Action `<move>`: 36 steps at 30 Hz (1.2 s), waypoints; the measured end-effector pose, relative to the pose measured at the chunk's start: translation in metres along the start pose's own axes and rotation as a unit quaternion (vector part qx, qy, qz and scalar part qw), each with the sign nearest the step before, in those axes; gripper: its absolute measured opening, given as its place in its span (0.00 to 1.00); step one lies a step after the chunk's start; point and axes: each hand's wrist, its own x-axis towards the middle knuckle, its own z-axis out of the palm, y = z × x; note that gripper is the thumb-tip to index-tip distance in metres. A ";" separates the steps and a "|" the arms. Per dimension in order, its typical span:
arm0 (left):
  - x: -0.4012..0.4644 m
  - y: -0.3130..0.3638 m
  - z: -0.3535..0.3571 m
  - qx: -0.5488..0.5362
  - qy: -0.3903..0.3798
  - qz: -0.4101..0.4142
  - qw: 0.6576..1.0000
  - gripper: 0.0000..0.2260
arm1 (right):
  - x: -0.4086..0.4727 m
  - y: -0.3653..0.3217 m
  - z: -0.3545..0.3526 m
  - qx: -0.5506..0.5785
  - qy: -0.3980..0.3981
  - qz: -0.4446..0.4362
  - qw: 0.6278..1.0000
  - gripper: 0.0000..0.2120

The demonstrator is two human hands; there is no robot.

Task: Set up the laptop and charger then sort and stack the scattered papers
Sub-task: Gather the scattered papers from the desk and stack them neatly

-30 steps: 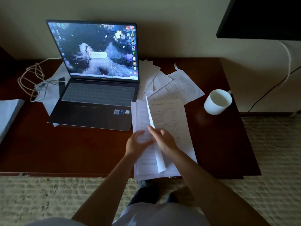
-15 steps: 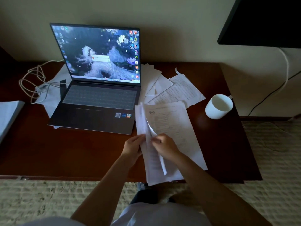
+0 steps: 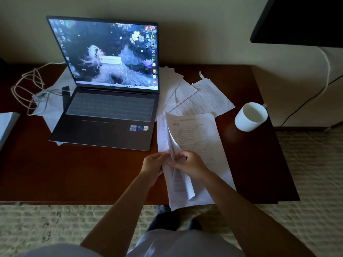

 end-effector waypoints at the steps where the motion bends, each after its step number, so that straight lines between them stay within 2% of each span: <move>1: 0.001 -0.001 0.001 0.009 0.009 0.005 1.000 0.11 | 0.000 0.000 0.000 0.001 0.003 -0.001 1.000 0.19; 3: 0.004 -0.001 0.002 0.039 0.030 0.023 0.999 0.11 | 0.001 0.001 0.000 0.002 0.006 -0.006 1.000 0.19; 7: 0.006 0.005 0.008 0.063 0.060 0.027 0.996 0.23 | 0.003 0.002 0.000 0.008 0.003 -0.001 1.000 0.18; 9: 0.010 0.006 0.008 0.064 0.065 0.016 0.996 0.25 | 0.004 0.002 0.001 0.006 0.000 -0.004 1.000 0.18; 15: 0.002 0.005 0.006 0.082 0.052 0.018 0.995 0.25 | 0.003 0.004 -0.002 0.024 -0.014 -0.002 1.000 0.16; 18: 0.001 0.002 0.006 0.084 0.063 0.028 0.994 0.16 | 0.002 0.008 -0.007 0.055 0.017 0.012 0.998 0.20; 21: 0.001 0.001 0.003 0.086 0.073 0.025 0.993 0.12 | 0.001 0.012 -0.015 0.121 0.037 0.047 0.991 0.13; 24: -0.003 0.000 0.000 0.080 0.057 0.035 0.995 0.08 | 0.000 0.017 -0.020 0.204 0.020 0.088 0.975 0.14; 28: -0.010 -0.001 -0.002 0.085 0.071 0.072 0.991 0.02 | -0.004 0.018 -0.019 0.212 -0.004 0.057 0.976 0.04; 31: -0.014 -0.004 0.000 0.096 0.071 0.110 0.987 0.13 | -0.009 0.015 -0.016 0.184 -0.030 0.029 0.982 0.07; 32: -0.016 -0.005 0.001 0.095 0.065 0.122 0.986 0.14 | -0.010 0.016 -0.015 0.170 -0.036 0.024 0.984 0.09; 34: -0.018 -0.007 0.003 0.106 0.067 0.140 0.982 0.05 | -0.013 0.015 -0.014 0.150 -0.039 0.015 0.988 0.11; 35: -0.020 -0.005 0.004 0.110 0.068 0.140 0.982 0.06 | -0.013 0.015 -0.013 0.141 -0.043 0.006 0.989 0.11; 36: -0.018 -0.004 0.004 0.112 0.063 0.132 0.983 0.14 | -0.013 0.014 -0.011 0.128 -0.047 -0.007 0.991 0.11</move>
